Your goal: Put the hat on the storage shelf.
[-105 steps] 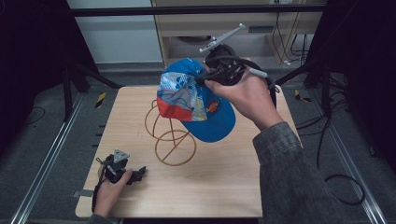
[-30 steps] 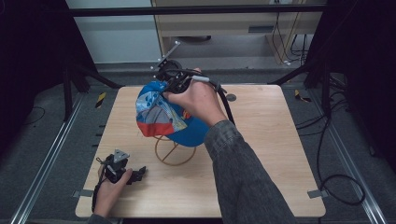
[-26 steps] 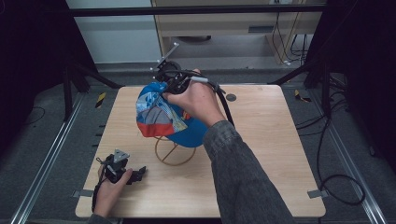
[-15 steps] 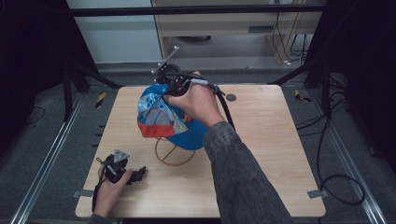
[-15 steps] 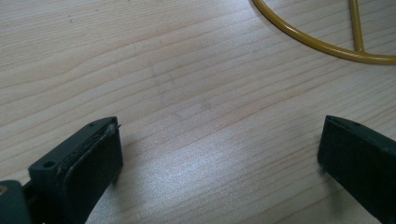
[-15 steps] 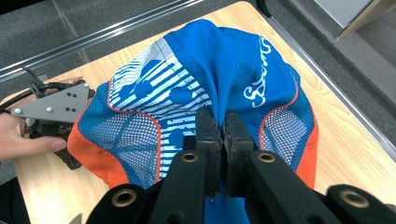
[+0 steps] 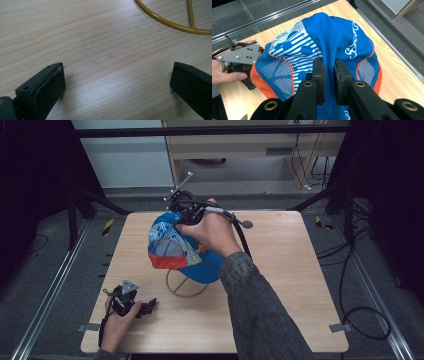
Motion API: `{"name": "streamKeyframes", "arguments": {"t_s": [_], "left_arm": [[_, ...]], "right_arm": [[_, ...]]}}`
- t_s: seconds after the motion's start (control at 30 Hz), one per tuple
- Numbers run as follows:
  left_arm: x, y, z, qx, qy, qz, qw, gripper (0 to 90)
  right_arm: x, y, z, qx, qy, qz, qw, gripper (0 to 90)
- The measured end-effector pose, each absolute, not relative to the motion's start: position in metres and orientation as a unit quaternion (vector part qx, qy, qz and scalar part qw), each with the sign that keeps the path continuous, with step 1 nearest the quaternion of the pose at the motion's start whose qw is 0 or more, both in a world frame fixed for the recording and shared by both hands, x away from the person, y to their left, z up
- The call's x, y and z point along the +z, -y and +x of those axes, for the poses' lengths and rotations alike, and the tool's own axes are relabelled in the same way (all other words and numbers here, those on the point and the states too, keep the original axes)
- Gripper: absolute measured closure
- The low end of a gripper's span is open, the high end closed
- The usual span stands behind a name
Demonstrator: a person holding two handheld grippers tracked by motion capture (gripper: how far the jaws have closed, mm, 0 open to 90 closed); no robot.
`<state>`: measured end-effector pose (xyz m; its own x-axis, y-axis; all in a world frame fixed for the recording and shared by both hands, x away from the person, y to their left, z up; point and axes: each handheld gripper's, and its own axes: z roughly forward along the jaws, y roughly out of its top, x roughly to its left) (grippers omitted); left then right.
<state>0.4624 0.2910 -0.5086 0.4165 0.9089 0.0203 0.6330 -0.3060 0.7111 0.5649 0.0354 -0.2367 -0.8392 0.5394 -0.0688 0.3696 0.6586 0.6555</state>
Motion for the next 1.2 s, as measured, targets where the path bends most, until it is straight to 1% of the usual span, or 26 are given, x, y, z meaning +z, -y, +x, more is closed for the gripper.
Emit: {"name": "streamKeyframes", "arguments": {"t_s": [0.07, 0.1, 0.23, 0.33, 0.37, 0.4, 0.47, 0.57, 0.73, 0.77, 0.8, 0.87, 1.2], "left_arm": [[-0.509, -0.291, 0.462, 0.216, -0.495, 0.779, 0.319, 0.0], [-0.509, -0.291, 0.462, 0.216, -0.495, 0.779, 0.319, 0.0], [-0.509, -0.291, 0.462, 0.216, -0.495, 0.779, 0.319, 0.0], [-0.509, -0.291, 0.462, 0.216, -0.495, 0.778, 0.320, 0.0], [-0.509, -0.291, 0.462, 0.216, -0.495, 0.778, 0.320, 0.0], [-0.509, -0.291, 0.462, 0.216, -0.495, 0.778, 0.320, 0.0], [-0.509, -0.291, 0.462, 0.216, -0.495, 0.778, 0.320, 0.0], [-0.509, -0.290, 0.462, 0.216, -0.495, 0.778, 0.320, 0.0], [-0.509, -0.291, 0.462, 0.216, -0.495, 0.778, 0.320, 0.0], [-0.509, -0.291, 0.462, 0.216, -0.495, 0.778, 0.320, 0.0], [-0.509, -0.291, 0.462, 0.216, -0.494, 0.779, 0.319, 0.0], [-0.509, -0.291, 0.462, 0.216, -0.495, 0.778, 0.320, 0.0], [-0.509, -0.291, 0.462, 0.216, -0.494, 0.779, 0.320, 0.0]], "right_arm": [[-0.237, -0.035, 0.565, 0.327, -0.901, 0.252, 0.129, 78.4], [-0.237, -0.034, 0.564, 0.327, -0.901, 0.252, 0.131, 75.2], [-0.236, -0.034, 0.563, 0.332, -0.898, 0.255, 0.133, 72.1], [-0.235, -0.033, 0.562, 0.333, -0.898, 0.253, 0.134, 67.3], [-0.235, -0.033, 0.562, 0.333, -0.898, 0.253, 0.134, 67.3], [-0.235, -0.033, 0.561, 0.333, -0.898, 0.254, 0.135, 63.6], [-0.234, -0.034, 0.561, 0.333, -0.898, 0.254, 0.135, 62.7], [-0.234, -0.034, 0.560, 0.334, -0.897, 0.255, 0.136, 59.1], [-0.233, -0.034, 0.559, 0.333, -0.896, 0.258, 0.139, 49.7], [-0.233, -0.034, 0.559, 0.333, -0.896, 0.258, 0.139, 49.7], [-0.233, -0.033, 0.558, 0.333, -0.897, 0.257, 0.138, 46.1], [-0.232, -0.033, 0.558, 0.333, -0.896, 0.259, 0.138, 45.1], [-0.230, -0.030, 0.550, 0.336, -0.895, 0.256, 0.142, 24.6]]}}
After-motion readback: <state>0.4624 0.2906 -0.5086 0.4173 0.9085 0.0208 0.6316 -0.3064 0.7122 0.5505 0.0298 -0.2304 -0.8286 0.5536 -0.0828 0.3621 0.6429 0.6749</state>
